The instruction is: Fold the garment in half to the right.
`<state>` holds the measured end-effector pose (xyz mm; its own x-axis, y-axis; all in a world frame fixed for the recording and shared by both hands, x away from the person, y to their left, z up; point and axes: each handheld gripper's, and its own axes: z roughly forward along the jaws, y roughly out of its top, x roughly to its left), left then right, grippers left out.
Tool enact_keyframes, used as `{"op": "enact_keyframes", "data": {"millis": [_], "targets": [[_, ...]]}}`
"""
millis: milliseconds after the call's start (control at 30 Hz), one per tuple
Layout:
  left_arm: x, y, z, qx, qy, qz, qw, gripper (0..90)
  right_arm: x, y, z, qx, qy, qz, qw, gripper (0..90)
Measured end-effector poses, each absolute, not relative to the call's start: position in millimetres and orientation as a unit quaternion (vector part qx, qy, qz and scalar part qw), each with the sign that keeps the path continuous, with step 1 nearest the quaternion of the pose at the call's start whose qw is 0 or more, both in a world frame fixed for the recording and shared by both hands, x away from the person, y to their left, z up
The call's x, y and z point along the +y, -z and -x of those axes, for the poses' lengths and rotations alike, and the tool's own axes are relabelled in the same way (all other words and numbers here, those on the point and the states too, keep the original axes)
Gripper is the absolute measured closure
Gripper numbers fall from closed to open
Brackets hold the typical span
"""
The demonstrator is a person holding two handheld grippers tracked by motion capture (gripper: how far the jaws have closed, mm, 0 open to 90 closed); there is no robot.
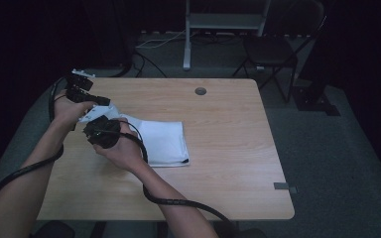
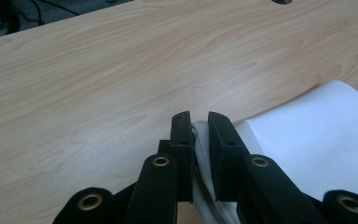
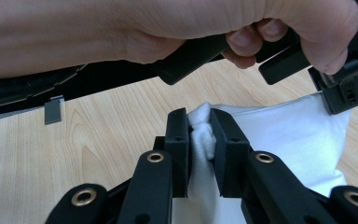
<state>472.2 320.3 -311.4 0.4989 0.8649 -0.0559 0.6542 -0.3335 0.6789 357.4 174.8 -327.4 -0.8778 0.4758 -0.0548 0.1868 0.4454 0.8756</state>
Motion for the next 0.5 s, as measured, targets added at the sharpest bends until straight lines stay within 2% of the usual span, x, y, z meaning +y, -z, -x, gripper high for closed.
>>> {"op": "enact_keyframes", "data": {"millis": [500], "targets": [[322.4,305.4,-471.3,0.474,-0.164,-0.8,0.33,80.8,177.5,322.4,-357.4,0.836,-0.491,-0.194,0.149,78.1]]}}
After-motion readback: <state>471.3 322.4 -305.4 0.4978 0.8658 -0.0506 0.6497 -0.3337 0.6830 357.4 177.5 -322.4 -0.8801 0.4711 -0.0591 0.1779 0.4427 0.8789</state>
